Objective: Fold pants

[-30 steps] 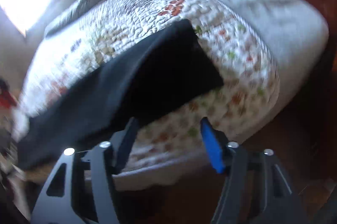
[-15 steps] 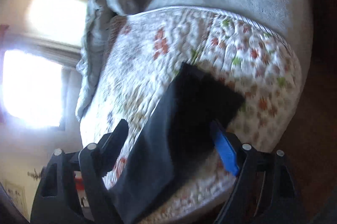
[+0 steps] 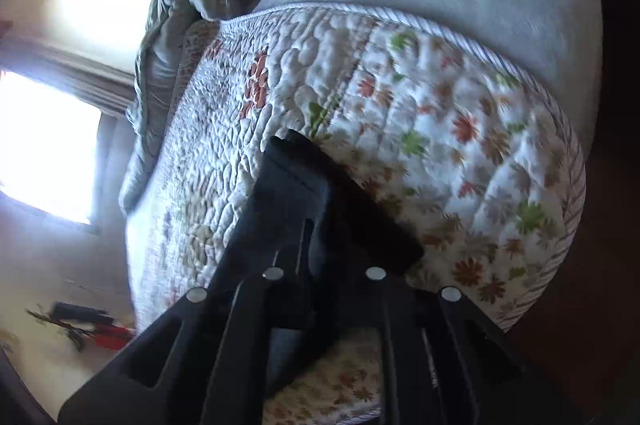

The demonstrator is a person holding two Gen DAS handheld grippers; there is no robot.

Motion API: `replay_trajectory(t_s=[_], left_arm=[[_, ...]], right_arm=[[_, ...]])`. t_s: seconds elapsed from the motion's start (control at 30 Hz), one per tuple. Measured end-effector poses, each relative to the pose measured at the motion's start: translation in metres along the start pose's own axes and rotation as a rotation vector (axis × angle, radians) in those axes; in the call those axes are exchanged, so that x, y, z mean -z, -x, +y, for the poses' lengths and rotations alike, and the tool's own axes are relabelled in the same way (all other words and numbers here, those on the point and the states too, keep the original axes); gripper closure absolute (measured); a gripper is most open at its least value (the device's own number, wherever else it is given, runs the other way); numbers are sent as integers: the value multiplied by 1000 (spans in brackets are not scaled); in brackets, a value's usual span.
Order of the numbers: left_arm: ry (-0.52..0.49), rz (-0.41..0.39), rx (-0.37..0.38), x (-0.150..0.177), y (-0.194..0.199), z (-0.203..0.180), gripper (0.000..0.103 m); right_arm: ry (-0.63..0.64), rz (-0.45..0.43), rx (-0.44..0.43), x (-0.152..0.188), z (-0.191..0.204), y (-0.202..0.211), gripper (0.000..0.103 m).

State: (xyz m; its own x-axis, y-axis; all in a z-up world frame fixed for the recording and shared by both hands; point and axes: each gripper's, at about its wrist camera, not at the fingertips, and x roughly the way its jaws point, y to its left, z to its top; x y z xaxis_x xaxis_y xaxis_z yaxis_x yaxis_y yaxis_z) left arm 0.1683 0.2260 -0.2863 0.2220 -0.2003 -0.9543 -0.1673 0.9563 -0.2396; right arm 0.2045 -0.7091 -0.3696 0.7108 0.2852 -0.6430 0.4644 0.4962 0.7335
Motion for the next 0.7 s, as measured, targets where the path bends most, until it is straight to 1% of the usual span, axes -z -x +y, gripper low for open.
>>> replay_trajectory(t_s=[0.03, 0.07, 0.1, 0.13, 0.27, 0.3, 0.33, 0.37, 0.4, 0.47, 0.53, 0.63, 0.7], left_arm=[[-1, -2, 12, 0, 1, 1, 56], [5, -3, 21, 0, 2, 3, 56], [13, -6, 28, 0, 4, 5, 55], [17, -11, 28, 0, 4, 4, 54], [12, -33, 12, 6, 8, 2, 54], [14, -38, 11, 7, 8, 2, 54], [17, -41, 9, 8, 8, 0, 55], [20, -42, 3, 9, 9, 0, 55], [21, -42, -5, 10, 10, -2, 56], [31, -38, -16, 7, 7, -3, 56], [47, -35, -18, 6, 4, -2, 56], [45, -45, -13, 6, 0, -1, 55], [41, -65, 3, 10, 1, 0, 53]], right_arm=[[-23, -5, -21, 2, -4, 3, 78], [-35, -15, -48, 4, -5, 8, 71], [-40, -17, -67, 7, -5, 11, 58], [-42, -14, -80, 10, -3, 13, 53], [-47, 35, -109, 22, 2, 9, 52], [-42, 44, -111, 23, 4, 6, 58], [-30, 52, -106, 25, 7, 4, 73], [-7, 67, -91, 22, 15, -2, 81], [25, 66, -66, 21, 22, -5, 97], [78, 37, -40, 21, 30, -2, 98], [80, 12, -12, 17, 26, -4, 99], [80, 36, 17, 17, 15, -19, 98], [80, 36, 0, 16, 13, -19, 97]])
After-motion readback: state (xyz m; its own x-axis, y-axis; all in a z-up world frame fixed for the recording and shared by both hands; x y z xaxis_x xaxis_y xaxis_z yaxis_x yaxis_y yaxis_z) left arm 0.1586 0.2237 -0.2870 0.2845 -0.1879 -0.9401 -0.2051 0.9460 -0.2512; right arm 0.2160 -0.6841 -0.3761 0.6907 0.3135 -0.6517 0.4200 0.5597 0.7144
